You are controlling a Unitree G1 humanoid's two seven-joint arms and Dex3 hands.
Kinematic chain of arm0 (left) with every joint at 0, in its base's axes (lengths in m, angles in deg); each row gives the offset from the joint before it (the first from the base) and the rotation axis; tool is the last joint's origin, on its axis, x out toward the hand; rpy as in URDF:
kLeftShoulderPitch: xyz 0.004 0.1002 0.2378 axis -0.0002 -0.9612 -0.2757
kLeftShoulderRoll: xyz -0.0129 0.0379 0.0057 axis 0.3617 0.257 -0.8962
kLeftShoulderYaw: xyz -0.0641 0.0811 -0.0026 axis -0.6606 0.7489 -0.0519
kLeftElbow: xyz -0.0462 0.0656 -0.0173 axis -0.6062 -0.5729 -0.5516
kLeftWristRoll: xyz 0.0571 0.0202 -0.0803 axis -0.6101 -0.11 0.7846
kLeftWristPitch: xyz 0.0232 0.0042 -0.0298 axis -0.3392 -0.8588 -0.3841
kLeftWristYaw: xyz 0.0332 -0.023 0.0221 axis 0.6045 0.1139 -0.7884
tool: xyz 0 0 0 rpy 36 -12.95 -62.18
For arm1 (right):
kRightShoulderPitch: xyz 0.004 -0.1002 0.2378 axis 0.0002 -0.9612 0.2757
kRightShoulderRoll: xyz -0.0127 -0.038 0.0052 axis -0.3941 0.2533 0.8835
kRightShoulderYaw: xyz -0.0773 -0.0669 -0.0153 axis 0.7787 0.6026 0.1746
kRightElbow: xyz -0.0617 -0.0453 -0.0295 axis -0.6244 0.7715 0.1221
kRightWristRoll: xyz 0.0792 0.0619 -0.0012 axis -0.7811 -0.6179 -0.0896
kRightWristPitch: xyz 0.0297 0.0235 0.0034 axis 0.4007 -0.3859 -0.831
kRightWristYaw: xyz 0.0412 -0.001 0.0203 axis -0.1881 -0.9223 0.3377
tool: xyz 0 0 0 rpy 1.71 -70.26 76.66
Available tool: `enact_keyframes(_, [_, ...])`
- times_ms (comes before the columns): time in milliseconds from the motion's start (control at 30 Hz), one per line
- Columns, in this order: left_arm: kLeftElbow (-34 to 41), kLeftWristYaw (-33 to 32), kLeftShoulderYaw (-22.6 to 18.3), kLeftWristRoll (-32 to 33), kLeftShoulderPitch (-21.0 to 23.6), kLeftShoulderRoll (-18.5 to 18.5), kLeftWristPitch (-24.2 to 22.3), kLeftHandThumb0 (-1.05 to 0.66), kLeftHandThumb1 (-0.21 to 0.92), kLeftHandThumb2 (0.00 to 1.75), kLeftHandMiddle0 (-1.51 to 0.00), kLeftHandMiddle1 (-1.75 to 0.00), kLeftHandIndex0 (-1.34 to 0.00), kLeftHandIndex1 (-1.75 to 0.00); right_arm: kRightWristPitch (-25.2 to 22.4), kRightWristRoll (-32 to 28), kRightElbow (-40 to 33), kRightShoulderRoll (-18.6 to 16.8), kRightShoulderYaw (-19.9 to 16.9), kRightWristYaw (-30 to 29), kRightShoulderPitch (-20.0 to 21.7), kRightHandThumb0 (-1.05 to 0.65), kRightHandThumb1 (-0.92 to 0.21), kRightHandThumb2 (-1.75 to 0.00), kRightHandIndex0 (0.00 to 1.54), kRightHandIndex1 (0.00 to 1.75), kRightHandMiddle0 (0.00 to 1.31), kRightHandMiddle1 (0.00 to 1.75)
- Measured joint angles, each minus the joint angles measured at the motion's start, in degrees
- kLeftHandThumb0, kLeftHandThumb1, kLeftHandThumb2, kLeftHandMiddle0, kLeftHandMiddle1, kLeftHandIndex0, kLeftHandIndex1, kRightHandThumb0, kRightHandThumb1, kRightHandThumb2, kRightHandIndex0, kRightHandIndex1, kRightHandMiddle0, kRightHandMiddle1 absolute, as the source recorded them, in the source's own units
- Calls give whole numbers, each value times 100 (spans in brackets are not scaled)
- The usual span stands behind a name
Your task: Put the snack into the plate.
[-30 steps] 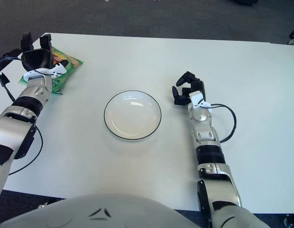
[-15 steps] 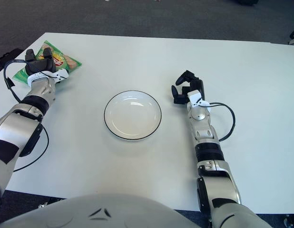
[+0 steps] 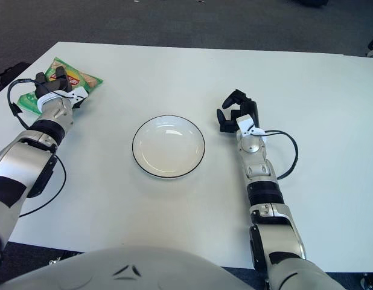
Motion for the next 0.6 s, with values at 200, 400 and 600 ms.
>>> enact_keyframes(200, [43, 28, 2, 62, 0, -3, -76, -105, 92, 97, 0, 0, 0, 0, 61, 45, 24, 21, 16, 0, -6, -51, -25, -140, 129, 175, 67, 175])
enact_keyframes(400, [56, -158, 1, 98, -2, -41, -184, -105, 92, 90, -2, -20, -1, -14, 154, 57, 76, 41, 35, 0, -1, -51, -25, -140, 129, 175, 67, 175])
enact_keyframes(600, [-23, -1301, -22, 102, -237, -11, 449, -49, 48, 106, -3, -116, 0, -102, 187, 59, 92, 53, 63, 1, 33, -50, -26, -138, 129, 175, 66, 175])
